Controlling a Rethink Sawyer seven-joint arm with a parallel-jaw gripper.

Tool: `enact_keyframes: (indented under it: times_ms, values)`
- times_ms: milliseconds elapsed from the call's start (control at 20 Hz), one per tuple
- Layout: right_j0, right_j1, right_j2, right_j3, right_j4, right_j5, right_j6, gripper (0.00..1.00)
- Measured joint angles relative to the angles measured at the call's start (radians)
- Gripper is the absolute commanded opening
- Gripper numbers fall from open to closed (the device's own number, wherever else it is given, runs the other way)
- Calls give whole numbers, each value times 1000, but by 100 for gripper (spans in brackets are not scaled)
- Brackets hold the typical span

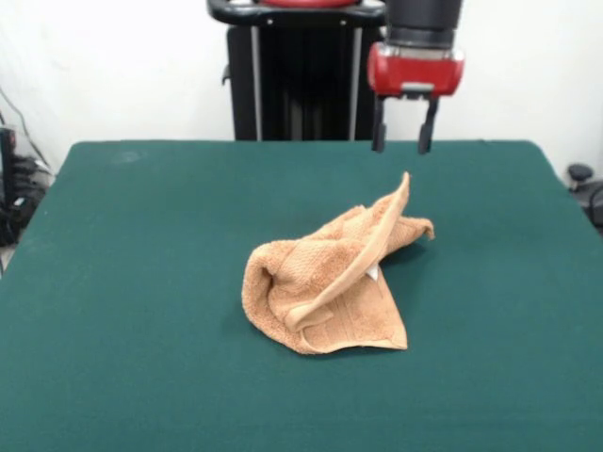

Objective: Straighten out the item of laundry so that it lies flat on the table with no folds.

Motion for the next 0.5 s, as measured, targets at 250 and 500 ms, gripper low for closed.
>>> enact_keyframes:
  times_ms: [250, 500]
  values:
    - [36, 42, -42, -4, 77, 0, 0, 100]
    - [41, 86, -50, -7, 143, -2, 1, 100]
